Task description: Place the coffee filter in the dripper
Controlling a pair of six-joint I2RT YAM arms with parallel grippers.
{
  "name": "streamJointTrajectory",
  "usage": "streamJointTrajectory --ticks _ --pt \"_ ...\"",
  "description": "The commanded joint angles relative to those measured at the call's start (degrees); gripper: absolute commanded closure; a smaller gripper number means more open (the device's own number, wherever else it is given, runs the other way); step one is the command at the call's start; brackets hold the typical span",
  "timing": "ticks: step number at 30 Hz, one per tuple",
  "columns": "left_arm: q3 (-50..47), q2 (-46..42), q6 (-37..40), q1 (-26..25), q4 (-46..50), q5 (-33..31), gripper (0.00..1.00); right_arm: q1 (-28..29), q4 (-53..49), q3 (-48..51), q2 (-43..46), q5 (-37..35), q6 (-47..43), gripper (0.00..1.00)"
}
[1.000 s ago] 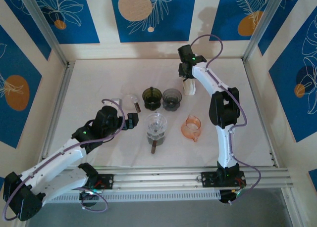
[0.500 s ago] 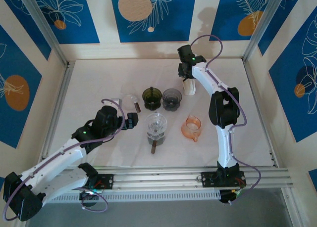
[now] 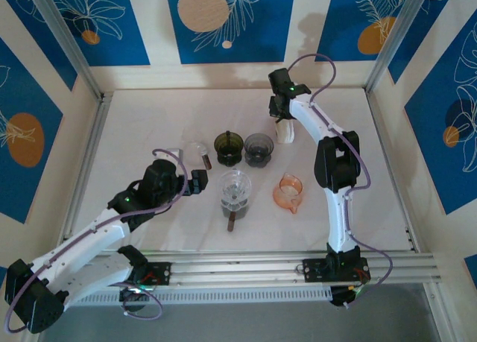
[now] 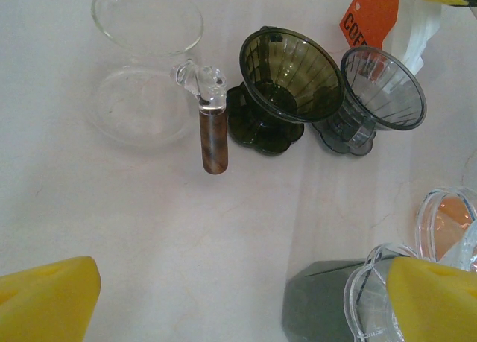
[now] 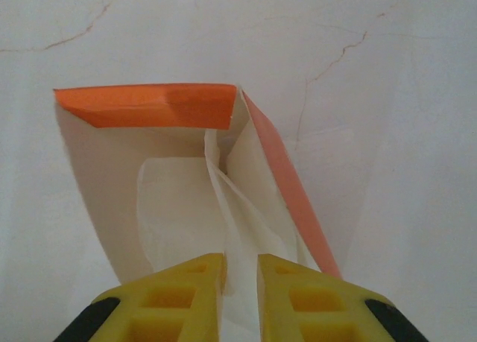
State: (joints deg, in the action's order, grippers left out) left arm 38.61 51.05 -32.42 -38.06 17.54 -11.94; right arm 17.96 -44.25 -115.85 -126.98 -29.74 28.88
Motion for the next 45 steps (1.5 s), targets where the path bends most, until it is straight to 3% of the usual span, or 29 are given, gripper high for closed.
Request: streamJointTrajectory --ticks 1,5,10,27,36,45 --pt "-0.51 -0.54 0.53 0.97 -0.15 1.13 0.02 -0.22 -0.8 -0.02 -1.19 1.25 1.09 0.8" --pt "-0.42 -0.5 0.43 1.1 -0.15 1.31 0.02 -0.21 -0.71 0.08 -1.26 1.27 1.28 0.85" --pt "-0.38 -0.27 0.29 1.19 -0.23 1.49 0.02 0.17 0.13 0.19 0.05 0.92 0.15 1.0" --pt "0.84 -0.48 -0.35 1.45 0.16 3.04 0.02 2.33 5.67 9.61 13.46 -4.94 -4.2 1.0" --pt "2.85 -2.17 -0.57 1.57 1.38 4.07 0.01 5.29 6.92 16.6 28.47 -7.05 -5.81 1.0" --pt "3.58 -5.36 -0.43 1.58 3.75 5.5 0.0 14.46 -4.27 24.87 47.78 1.95 -5.56 1.0"
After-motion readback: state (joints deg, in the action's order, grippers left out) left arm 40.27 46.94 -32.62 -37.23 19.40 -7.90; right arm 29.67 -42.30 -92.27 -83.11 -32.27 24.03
